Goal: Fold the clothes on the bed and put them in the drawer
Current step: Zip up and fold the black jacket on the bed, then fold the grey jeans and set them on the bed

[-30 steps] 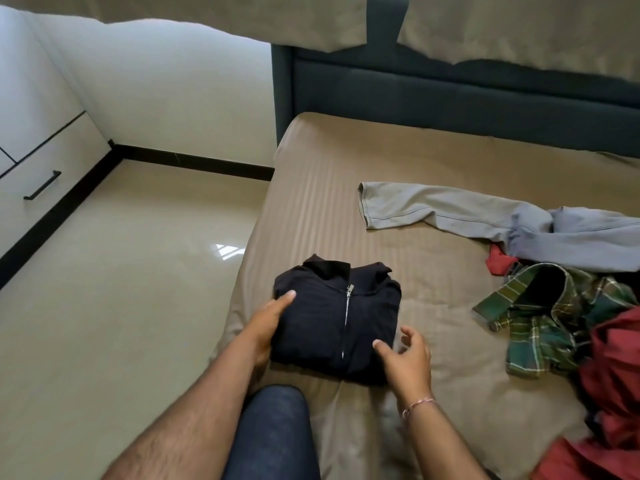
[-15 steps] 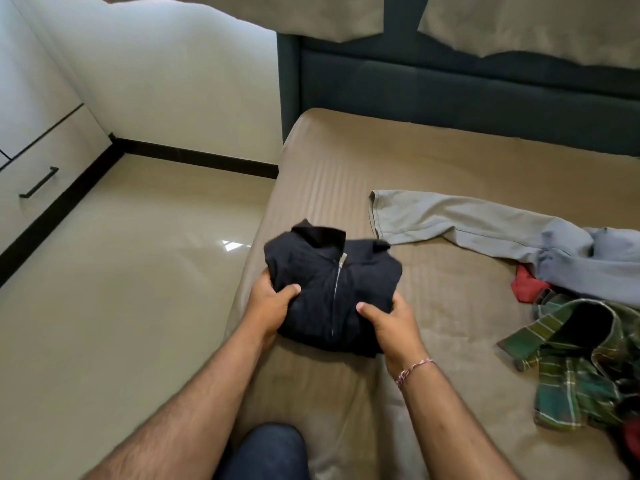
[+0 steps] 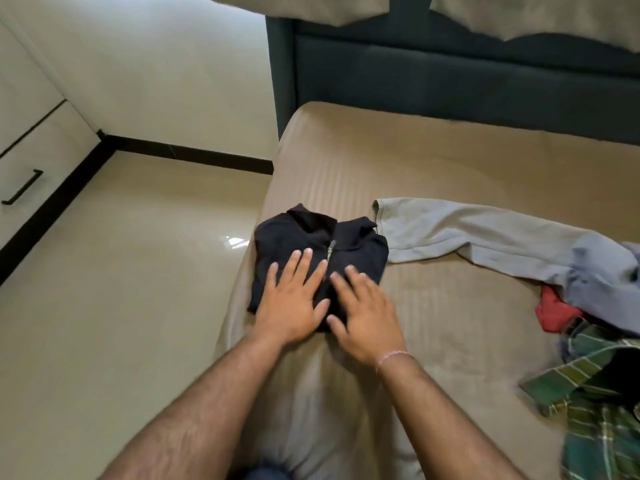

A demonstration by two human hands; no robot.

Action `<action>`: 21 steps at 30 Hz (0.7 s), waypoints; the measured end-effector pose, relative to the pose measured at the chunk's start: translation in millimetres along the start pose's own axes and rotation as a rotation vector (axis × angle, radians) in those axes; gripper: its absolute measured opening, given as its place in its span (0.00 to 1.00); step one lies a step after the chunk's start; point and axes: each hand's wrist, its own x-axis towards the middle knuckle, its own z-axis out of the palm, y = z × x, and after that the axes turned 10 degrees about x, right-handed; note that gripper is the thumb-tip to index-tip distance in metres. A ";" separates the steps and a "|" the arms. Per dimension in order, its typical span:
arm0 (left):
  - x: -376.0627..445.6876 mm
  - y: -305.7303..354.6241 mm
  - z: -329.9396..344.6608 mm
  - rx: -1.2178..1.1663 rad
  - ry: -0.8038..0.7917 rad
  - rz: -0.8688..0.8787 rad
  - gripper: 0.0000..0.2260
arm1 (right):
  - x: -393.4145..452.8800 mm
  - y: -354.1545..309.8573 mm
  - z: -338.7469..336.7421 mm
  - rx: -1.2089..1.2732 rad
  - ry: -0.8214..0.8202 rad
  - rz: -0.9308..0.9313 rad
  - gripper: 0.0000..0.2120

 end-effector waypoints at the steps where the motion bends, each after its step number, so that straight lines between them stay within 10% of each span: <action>1: -2.5 -2.3 9.8 0.008 -0.036 -0.015 0.35 | -1.2 2.9 8.2 -0.082 -0.147 -0.014 0.39; 7: 7.9 -11.4 19.5 -0.009 -0.095 -0.004 0.34 | -4.9 20.5 25.2 -0.019 -0.177 -0.023 0.42; 13: -14.0 21.7 11.2 -0.144 0.221 -0.107 0.34 | -5.1 110.6 -54.3 0.043 0.325 0.424 0.37; 16: -33.4 70.7 8.4 -0.454 0.384 -0.074 0.31 | 7.3 169.1 -105.2 -0.265 0.135 0.535 0.33; 21: -41.3 120.0 -18.6 -0.735 0.202 0.076 0.28 | 52.9 178.7 -118.9 -0.168 0.018 0.500 0.29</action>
